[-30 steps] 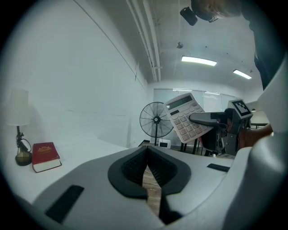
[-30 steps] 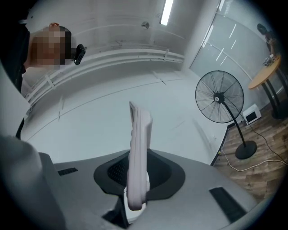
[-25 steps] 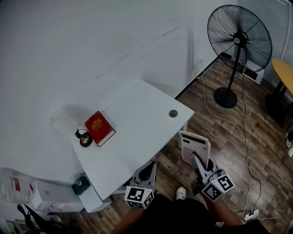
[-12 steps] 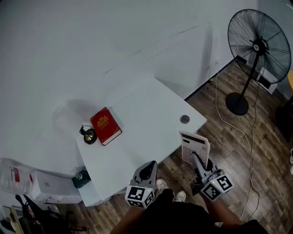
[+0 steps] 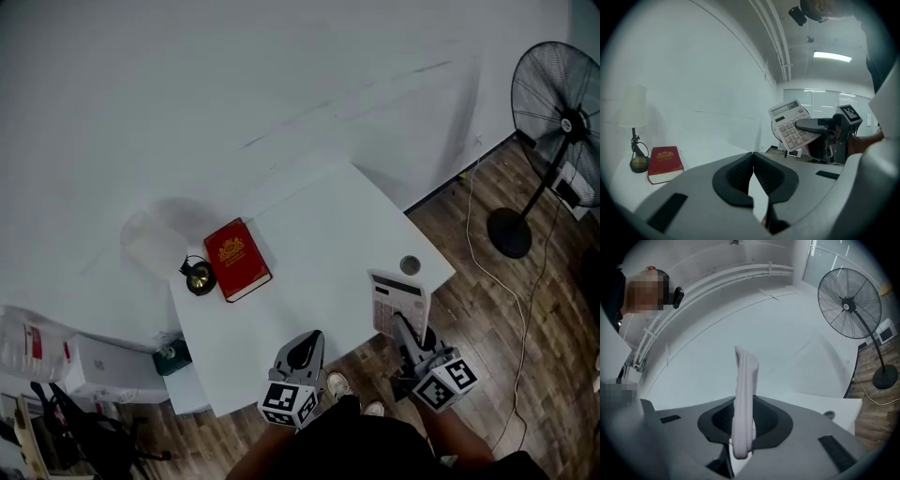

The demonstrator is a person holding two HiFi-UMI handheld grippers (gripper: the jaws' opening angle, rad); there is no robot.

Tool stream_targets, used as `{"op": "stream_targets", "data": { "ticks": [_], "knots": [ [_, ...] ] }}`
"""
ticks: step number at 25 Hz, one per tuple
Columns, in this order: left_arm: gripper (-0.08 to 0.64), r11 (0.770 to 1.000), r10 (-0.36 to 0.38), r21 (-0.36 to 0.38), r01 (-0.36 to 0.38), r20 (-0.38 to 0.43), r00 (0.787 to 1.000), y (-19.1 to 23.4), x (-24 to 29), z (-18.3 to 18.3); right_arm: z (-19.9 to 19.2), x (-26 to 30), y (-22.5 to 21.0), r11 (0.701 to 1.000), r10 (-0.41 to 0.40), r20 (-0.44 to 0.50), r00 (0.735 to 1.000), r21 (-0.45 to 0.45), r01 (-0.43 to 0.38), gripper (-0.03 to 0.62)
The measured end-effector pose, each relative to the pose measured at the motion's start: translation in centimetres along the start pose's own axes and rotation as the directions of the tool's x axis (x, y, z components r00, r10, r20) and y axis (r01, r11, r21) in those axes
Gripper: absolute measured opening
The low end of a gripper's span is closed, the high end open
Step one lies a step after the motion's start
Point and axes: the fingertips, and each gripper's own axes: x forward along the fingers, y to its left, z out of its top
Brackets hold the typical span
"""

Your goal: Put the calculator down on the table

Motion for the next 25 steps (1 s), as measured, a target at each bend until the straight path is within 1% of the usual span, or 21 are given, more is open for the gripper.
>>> {"op": "stream_targets", "data": {
  "ticks": [6,12,18,22,25],
  "knots": [
    [0.02,0.999,0.048,-0.016,-0.048,0.025,0.999,4.9,-0.3,0.8,-0.9,5.1,1.7,0.999,0.051,-0.031,0.998,-0.008,-0.052,0.086],
    [0.02,0.995,0.09,-0.043,-0.088,0.047,0.995,10.0,-0.5,1.0,-2.8,9.7,3.9,0.994,0.104,-0.069,0.992,0.024,-0.103,0.086],
    [0.02,0.991,0.121,-0.073,-0.116,0.067,0.99,13.5,-0.9,0.9,-4.3,13.0,5.9,0.99,0.143,-0.117,0.983,0.033,-0.14,0.087],
    [0.02,0.984,0.16,-0.087,-0.152,0.091,0.983,15.1,-1.1,1.4,-6.5,14.9,5.6,0.984,0.174,-0.198,0.964,0.063,-0.165,0.087],
    [0.02,0.978,0.193,-0.094,-0.184,0.087,0.977,16.1,-0.9,1.5,-8.6,16.4,4.9,0.979,0.193,-0.269,0.943,0.114,-0.168,0.087]
  ]
}}
